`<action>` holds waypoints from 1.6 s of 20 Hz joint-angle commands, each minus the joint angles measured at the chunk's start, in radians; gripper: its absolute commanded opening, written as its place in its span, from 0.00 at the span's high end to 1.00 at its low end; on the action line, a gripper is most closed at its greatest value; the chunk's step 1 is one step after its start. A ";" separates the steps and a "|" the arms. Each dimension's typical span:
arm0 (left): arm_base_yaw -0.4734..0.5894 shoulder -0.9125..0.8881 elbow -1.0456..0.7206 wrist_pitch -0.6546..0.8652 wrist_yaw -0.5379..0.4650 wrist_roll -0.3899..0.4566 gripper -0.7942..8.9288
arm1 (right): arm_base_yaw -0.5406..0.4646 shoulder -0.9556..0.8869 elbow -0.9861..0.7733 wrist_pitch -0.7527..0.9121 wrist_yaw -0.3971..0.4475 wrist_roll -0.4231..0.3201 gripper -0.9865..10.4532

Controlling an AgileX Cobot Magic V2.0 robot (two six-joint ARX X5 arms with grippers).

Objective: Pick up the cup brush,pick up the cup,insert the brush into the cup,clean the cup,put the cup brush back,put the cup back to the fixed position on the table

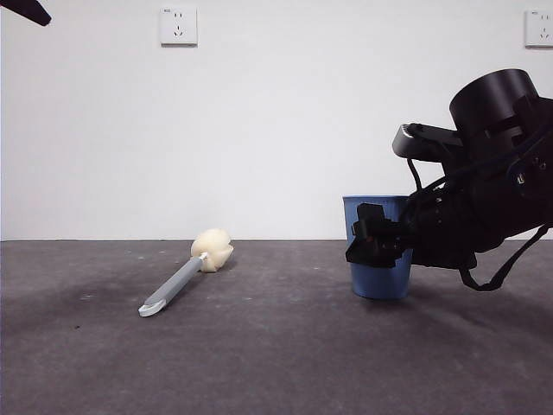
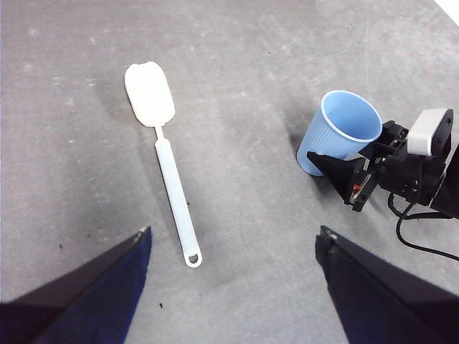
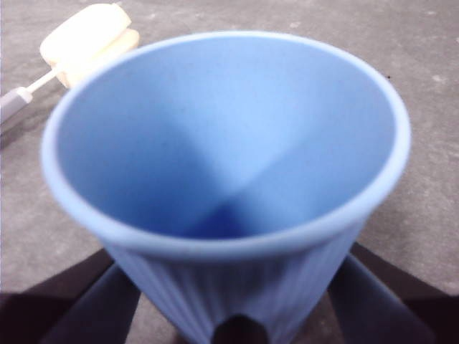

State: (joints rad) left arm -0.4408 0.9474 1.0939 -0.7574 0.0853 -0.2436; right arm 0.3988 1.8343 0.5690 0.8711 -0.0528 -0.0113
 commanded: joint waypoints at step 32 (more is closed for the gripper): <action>0.001 -0.002 -0.006 -0.203 0.316 0.143 0.92 | 0.161 -1.117 0.355 -1.898 -0.233 0.193 0.91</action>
State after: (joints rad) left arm -0.4408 0.9474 1.0939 -0.9600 0.3969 -0.1184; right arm 0.5571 0.7151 0.9260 -1.0313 -0.2878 0.1699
